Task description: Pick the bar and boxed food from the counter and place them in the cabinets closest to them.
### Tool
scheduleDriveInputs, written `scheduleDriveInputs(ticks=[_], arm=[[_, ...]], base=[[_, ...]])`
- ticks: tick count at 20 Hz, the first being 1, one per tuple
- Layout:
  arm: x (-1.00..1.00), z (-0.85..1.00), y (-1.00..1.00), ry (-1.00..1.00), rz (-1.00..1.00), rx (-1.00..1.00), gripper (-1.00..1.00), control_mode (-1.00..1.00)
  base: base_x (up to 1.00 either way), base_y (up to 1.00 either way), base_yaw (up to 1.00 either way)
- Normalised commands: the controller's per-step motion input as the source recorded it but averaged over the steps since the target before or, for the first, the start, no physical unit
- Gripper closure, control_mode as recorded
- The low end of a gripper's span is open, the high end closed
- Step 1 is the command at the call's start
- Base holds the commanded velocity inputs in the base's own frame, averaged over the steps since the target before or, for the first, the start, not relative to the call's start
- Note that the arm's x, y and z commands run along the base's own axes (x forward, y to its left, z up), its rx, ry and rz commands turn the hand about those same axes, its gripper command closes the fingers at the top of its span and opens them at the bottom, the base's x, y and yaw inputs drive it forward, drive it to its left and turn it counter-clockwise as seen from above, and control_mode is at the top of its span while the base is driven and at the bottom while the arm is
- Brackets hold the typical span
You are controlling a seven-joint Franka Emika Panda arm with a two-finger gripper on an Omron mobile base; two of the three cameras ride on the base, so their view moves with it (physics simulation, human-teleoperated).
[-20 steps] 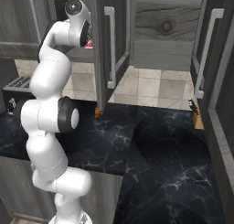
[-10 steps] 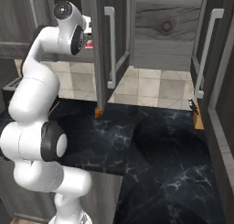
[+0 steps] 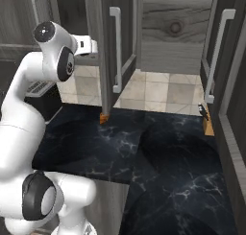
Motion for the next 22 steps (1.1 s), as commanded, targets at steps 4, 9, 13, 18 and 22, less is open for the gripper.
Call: scheduleDriveInputs(ticks=[4,9,13,18,22], arm=[[-0.79,-0.27,-0.12,0.21,0.0,-0.15,-1.0,-1.0],[-0.8,-0.51,-0.22,0.22,0.0,-0.13,-1.0,-1.0],[-0.75,-0.81,-0.17,0.27,0.0,-0.07,-1.0,-1.0],[-0.67,-0.66,-0.05,0.05,0.0,-0.03,-1.0,-1.0],[-0.08,-0.08,0.0,0.0,0.0,-0.01,-1.0,-1.0]], base=[[0.0,0.0,0.0],[0.0,0.0,0.0],[0.0,0.0,0.0],[0.0,0.0,0.0],[0.0,0.0,0.0]])
